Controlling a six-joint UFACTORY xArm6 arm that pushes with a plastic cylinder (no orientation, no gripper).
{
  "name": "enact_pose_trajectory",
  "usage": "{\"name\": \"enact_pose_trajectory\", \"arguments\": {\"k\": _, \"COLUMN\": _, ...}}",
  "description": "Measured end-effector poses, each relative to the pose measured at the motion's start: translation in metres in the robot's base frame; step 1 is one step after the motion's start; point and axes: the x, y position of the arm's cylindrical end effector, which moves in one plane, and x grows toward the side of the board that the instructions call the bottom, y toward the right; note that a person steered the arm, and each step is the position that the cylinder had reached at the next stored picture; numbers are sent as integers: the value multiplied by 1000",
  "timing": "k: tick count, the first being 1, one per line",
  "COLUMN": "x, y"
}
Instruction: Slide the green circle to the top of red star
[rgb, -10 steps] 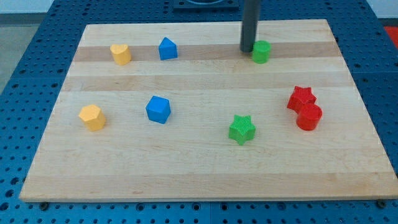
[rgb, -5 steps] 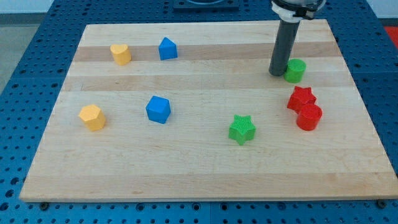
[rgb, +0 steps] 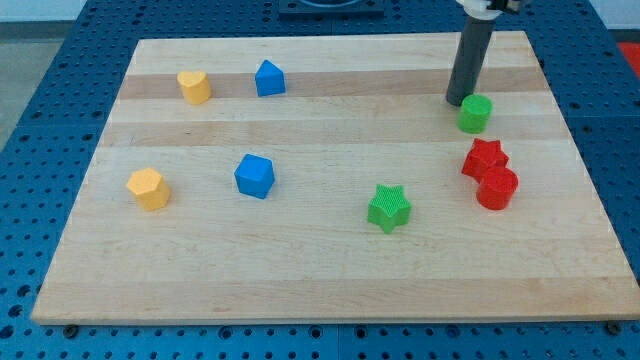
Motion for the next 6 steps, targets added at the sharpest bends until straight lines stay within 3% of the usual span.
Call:
{"name": "enact_pose_trajectory", "arguments": {"k": 5, "x": 30, "y": 2}}
{"name": "enact_pose_trajectory", "arguments": {"k": 6, "x": 29, "y": -25}}
